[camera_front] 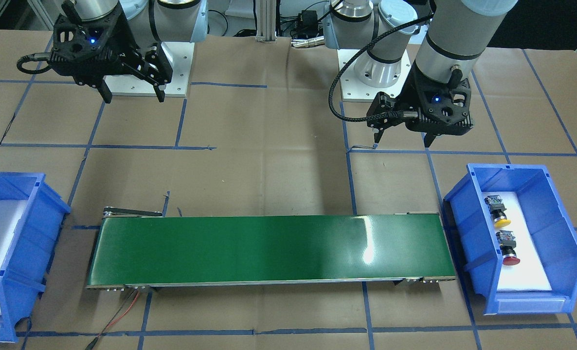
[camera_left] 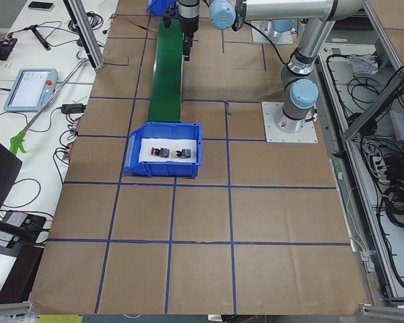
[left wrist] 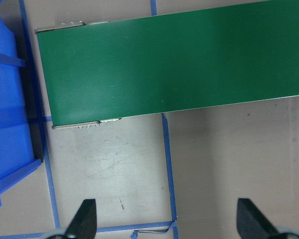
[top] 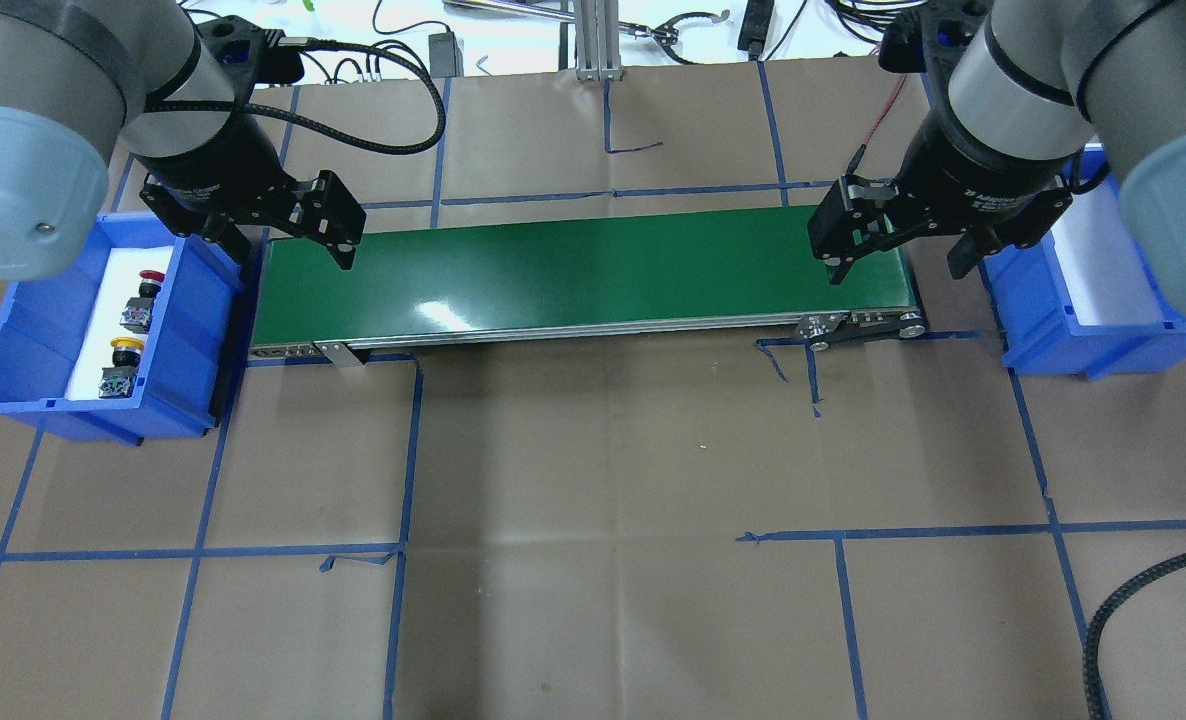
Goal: Transport two buttons from left to right
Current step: 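Move the left gripper over the blue bin holding the buttons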
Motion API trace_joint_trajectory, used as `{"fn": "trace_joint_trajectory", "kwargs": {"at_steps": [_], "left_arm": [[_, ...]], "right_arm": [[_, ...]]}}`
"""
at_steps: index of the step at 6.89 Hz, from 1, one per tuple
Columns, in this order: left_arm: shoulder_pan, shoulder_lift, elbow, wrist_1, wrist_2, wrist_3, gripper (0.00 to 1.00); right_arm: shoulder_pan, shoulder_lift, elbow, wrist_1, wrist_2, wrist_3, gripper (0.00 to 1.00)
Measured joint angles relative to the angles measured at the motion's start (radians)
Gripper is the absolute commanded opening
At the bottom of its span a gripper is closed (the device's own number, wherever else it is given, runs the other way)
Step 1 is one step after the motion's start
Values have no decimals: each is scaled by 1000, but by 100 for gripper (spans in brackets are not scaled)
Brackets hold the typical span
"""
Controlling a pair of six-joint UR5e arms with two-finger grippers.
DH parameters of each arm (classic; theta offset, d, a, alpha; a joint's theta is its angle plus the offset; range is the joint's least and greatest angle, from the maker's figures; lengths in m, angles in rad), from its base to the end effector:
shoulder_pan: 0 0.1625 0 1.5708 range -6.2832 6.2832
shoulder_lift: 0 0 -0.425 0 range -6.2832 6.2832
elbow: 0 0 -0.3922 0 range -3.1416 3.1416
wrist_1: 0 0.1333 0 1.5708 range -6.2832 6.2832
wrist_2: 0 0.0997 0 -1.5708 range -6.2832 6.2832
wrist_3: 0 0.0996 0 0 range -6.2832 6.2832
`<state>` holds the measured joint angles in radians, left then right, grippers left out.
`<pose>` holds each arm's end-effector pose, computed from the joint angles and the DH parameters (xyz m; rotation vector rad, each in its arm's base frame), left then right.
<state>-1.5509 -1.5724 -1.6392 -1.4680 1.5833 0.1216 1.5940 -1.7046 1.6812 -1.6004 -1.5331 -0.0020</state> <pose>-0.1222 -0.4974 0.4638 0.1586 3.1224 -0.0497 0.1472 -0.4369 0.4988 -0.0406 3.1020 -0.0816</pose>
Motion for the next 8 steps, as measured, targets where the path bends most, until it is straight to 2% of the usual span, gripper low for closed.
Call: {"fn": "trace_joint_trajectory", "kwargs": {"at_steps": [8], "left_arm": [[8,-1,-3,-2,1,23,100]], "right_arm": [[-2,2,0,1,1,0,100]]}}
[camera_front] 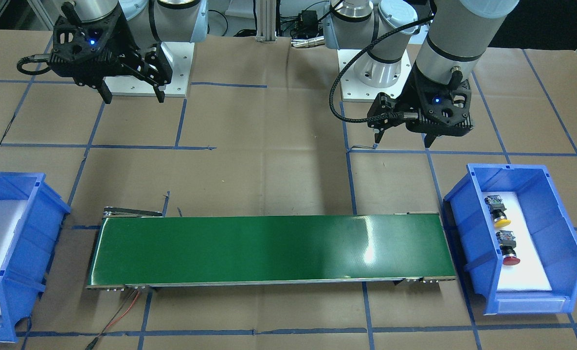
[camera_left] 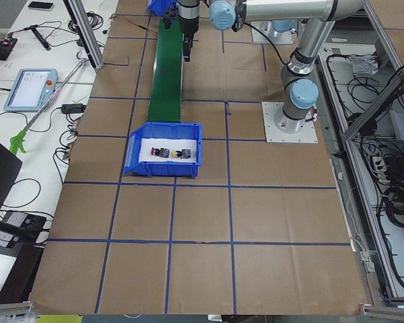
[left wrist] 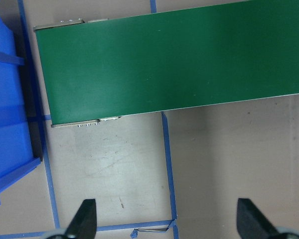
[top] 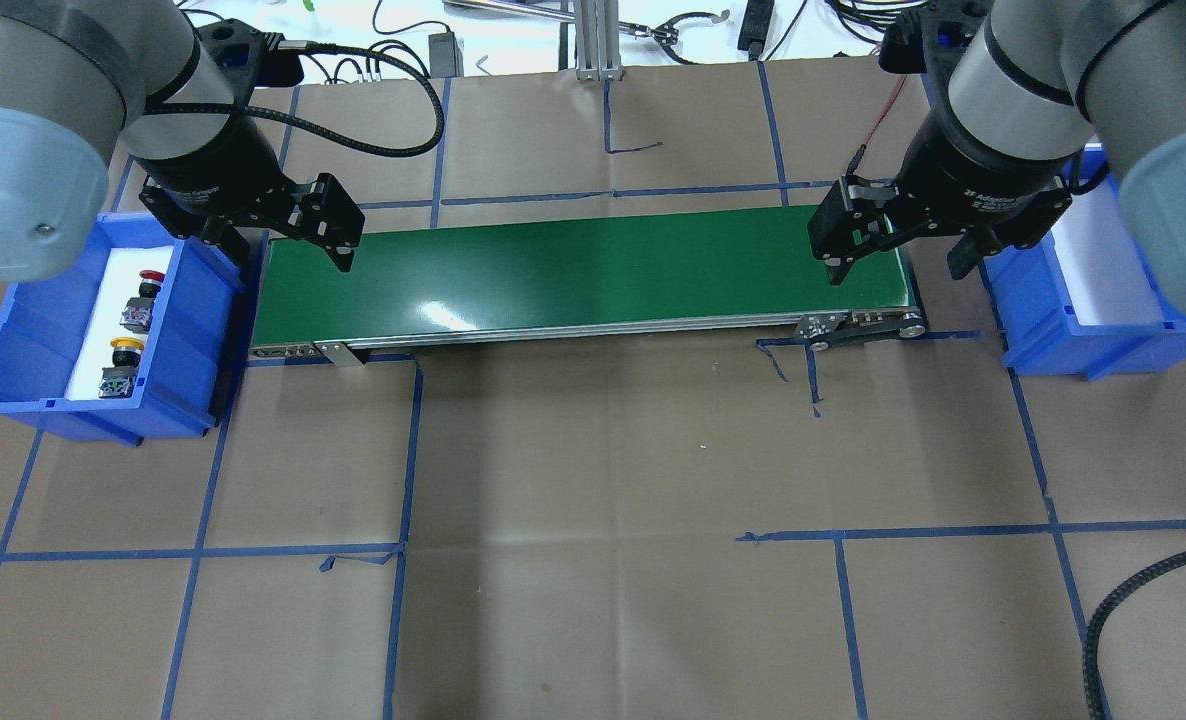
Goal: Transport two buttons from left to right
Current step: 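Move the left gripper over the blue bin holding the buttons, then lower the left gripper and grasp the yellow-capped button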
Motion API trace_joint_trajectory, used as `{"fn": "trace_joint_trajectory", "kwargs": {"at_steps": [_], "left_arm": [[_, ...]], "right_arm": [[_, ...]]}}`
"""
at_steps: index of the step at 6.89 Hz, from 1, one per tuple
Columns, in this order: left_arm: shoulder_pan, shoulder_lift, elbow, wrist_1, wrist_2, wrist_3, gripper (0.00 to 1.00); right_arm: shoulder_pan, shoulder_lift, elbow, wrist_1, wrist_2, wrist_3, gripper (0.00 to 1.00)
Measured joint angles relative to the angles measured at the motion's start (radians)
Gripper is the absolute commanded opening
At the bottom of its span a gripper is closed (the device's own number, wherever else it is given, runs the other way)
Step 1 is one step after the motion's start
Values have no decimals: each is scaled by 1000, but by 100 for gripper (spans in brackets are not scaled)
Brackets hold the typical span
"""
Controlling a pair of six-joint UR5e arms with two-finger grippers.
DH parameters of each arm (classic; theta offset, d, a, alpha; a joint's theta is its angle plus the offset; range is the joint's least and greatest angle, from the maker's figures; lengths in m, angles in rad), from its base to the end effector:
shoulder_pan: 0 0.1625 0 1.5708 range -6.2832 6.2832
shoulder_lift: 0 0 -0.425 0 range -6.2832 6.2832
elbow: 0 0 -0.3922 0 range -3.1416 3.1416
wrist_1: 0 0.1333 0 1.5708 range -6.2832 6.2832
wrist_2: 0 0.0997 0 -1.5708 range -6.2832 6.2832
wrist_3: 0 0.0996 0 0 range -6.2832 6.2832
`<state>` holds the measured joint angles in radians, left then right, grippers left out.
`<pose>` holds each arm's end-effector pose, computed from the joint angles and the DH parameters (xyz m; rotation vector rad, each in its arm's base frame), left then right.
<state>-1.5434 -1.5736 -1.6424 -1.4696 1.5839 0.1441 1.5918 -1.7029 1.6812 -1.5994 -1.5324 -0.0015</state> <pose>-0.1184 -0.4981 0.4615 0.1820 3.1207 -0.0400 0.1463 -0.4377 0.4979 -0.0364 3.1015 -0.0774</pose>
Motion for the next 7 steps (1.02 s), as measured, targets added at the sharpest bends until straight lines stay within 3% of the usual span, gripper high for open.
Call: {"fn": "trace_joint_trajectory", "kwargs": {"at_steps": [2,7], "left_arm": [[86,-2,1,-1,-8,78,100],[496,-45,-2,29,-4,383,99]], "right_arm": [[-1,-1,0,0,0,0,100],[-1,0,0,-2,0,0,100]]}}
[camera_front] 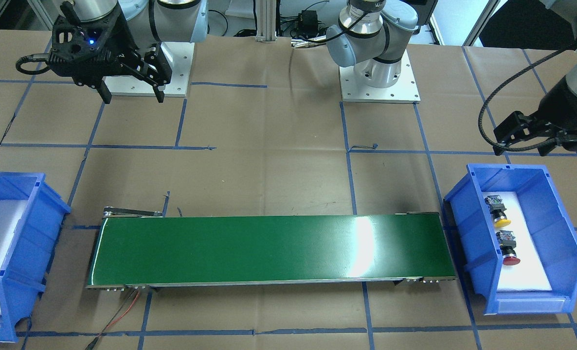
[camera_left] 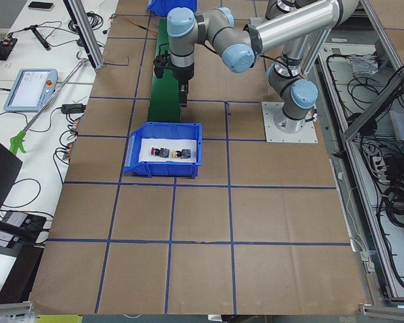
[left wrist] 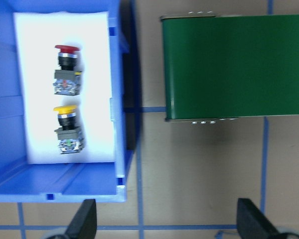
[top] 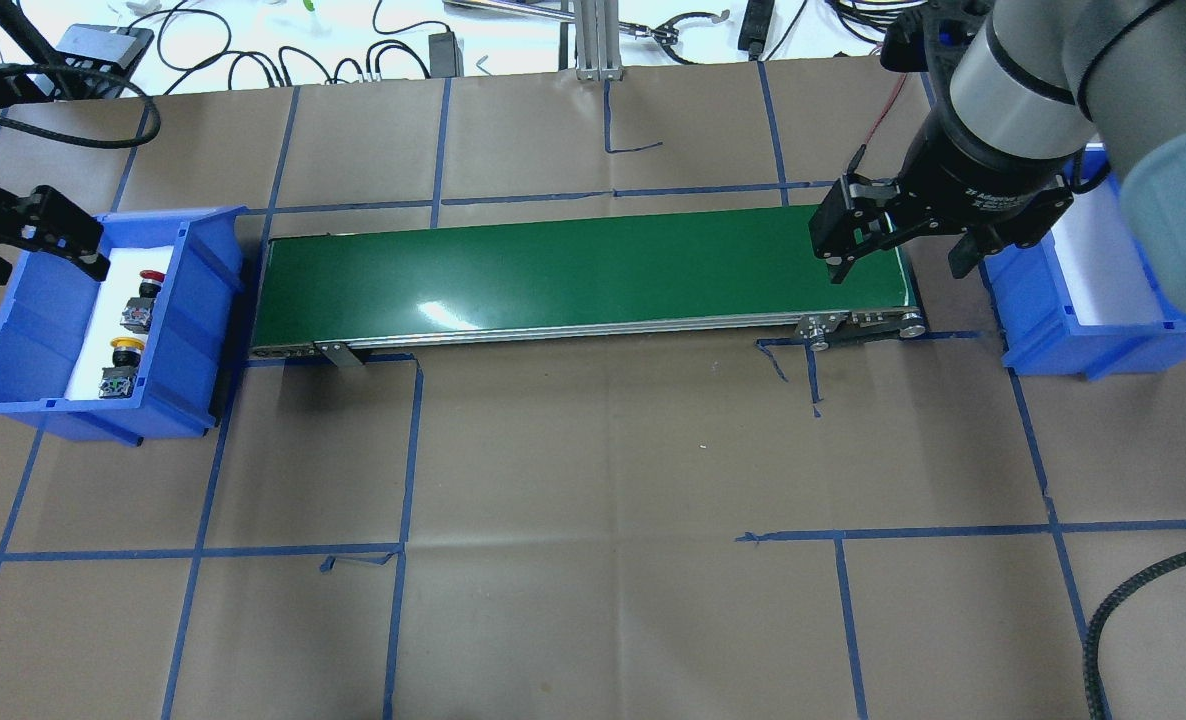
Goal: Transport two buttons from left to right
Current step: 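Lower the left gripper and grasp the yellow-capped button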
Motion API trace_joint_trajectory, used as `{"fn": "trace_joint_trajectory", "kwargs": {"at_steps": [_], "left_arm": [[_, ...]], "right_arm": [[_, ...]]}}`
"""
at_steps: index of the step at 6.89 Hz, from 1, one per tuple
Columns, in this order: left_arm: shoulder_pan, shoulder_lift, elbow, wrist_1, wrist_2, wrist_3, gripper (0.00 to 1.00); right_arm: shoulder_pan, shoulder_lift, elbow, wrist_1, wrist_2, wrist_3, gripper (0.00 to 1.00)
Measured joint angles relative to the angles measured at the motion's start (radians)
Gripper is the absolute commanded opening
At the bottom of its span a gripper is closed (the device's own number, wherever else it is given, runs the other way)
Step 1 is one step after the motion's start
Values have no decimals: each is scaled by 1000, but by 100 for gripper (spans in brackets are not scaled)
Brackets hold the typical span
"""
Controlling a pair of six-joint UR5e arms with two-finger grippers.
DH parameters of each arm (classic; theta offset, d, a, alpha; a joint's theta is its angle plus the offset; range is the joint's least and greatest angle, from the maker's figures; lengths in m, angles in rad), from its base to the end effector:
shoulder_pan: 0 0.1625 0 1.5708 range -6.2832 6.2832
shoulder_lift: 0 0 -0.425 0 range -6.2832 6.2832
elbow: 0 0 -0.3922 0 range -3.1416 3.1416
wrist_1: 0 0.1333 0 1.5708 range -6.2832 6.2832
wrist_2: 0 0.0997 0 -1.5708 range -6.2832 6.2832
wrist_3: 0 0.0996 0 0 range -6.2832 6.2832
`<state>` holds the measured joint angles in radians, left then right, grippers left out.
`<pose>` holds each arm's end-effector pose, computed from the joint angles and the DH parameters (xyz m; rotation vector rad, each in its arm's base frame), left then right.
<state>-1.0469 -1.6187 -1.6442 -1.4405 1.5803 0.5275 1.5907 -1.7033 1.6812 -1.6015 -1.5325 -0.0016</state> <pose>0.1407 -0.5080 0.4409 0.0056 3.1289 -0.0047 0.1459 -0.4380 0.4983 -0.0349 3.1016 -0.0814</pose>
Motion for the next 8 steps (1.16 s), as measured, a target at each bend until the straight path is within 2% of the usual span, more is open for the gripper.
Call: {"fn": "trace_joint_trajectory", "kwargs": {"at_steps": [3,8], "left_arm": [[91,-79,-35,119,-1,105,99],[133,-174,-220,400,-14,113,99]], "right_arm": [[0,1,0,0,0,0,100],[0,1,0,0,0,0,100]]}}
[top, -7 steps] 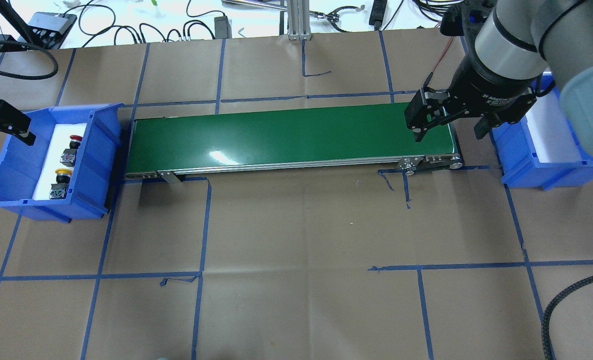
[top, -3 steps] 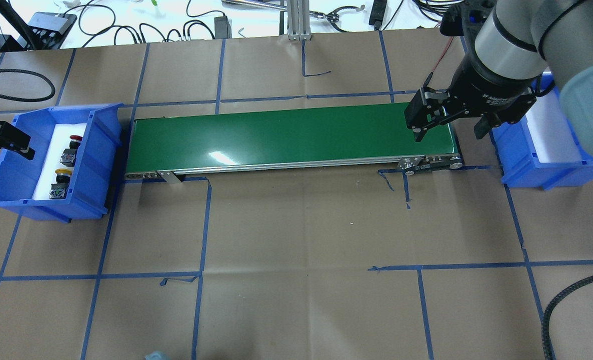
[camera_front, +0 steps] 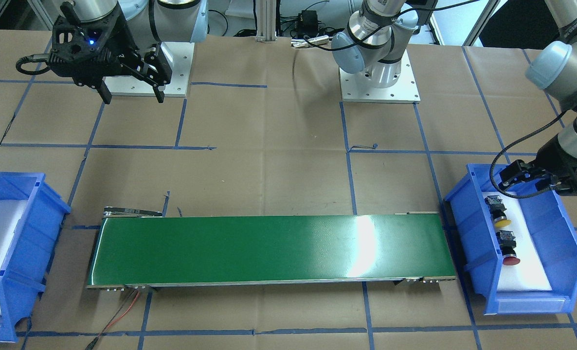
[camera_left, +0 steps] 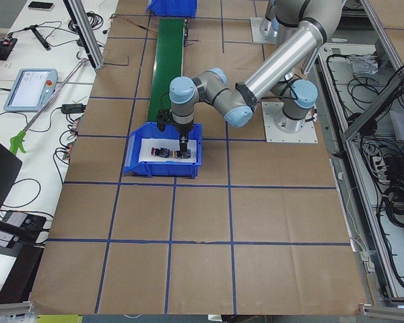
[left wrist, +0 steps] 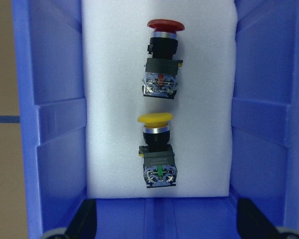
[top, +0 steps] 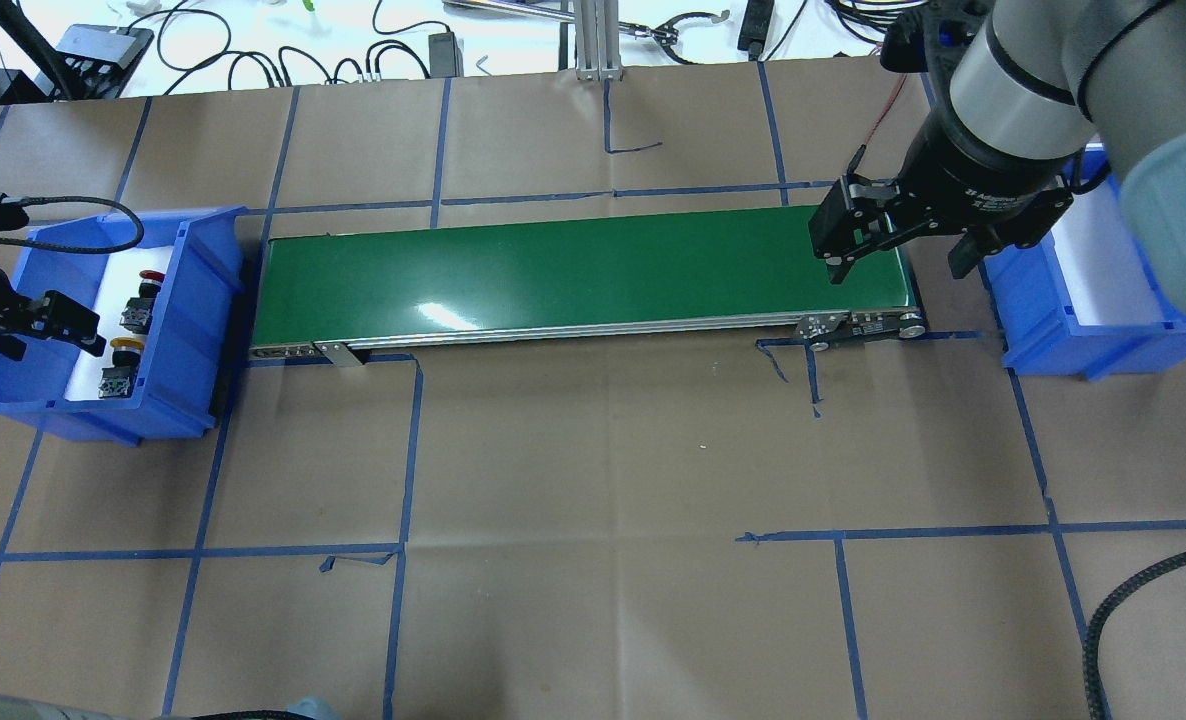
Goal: Transport two buttons from left to right
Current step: 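Lower the left gripper and grasp the yellow-capped button, then lift the yellow button and carry it onto the green conveyor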
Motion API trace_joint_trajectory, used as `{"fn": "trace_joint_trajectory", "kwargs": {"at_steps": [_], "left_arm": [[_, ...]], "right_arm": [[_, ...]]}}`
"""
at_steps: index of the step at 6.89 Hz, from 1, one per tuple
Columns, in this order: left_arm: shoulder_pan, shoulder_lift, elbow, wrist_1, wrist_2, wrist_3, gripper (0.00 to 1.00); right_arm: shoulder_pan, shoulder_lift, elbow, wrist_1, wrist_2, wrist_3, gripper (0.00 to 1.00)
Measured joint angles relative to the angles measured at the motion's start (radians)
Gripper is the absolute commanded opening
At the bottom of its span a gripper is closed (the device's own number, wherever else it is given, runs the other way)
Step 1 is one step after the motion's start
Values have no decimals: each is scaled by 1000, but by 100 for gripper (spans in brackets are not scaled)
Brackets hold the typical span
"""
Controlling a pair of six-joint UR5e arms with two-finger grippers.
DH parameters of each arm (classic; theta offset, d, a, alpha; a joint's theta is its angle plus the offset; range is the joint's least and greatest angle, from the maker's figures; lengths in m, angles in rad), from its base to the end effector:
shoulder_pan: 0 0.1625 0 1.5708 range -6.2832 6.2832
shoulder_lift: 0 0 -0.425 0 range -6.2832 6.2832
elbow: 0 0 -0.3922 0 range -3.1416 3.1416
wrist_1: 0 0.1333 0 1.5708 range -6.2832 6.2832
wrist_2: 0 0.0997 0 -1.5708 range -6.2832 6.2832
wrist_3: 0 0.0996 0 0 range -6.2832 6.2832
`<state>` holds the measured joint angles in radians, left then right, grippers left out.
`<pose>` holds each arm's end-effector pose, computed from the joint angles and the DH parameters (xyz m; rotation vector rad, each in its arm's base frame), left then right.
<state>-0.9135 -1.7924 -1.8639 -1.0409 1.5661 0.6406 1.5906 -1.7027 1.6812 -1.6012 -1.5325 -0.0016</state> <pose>0.2216 -0.5061 0.2860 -0.0261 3.1360 -0.0234 0.1458 -0.4381 0.4980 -0.0347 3.1016 -0.0800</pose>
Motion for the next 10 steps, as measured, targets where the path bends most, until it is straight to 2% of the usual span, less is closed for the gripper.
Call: {"fn": "trace_joint_trajectory", "kwargs": {"at_steps": [3,9,10], "left_arm": [[0,-48,-58,115,-1,-1,99],[-32,-116,-55,161,2,1,99],[-32,-120,-57,165,3,0,94]], "right_arm": [[-5,0,0,2,1,0,100],[-6,0,2,3,2,0,100],[-6,0,2,3,2,0,100]]}}
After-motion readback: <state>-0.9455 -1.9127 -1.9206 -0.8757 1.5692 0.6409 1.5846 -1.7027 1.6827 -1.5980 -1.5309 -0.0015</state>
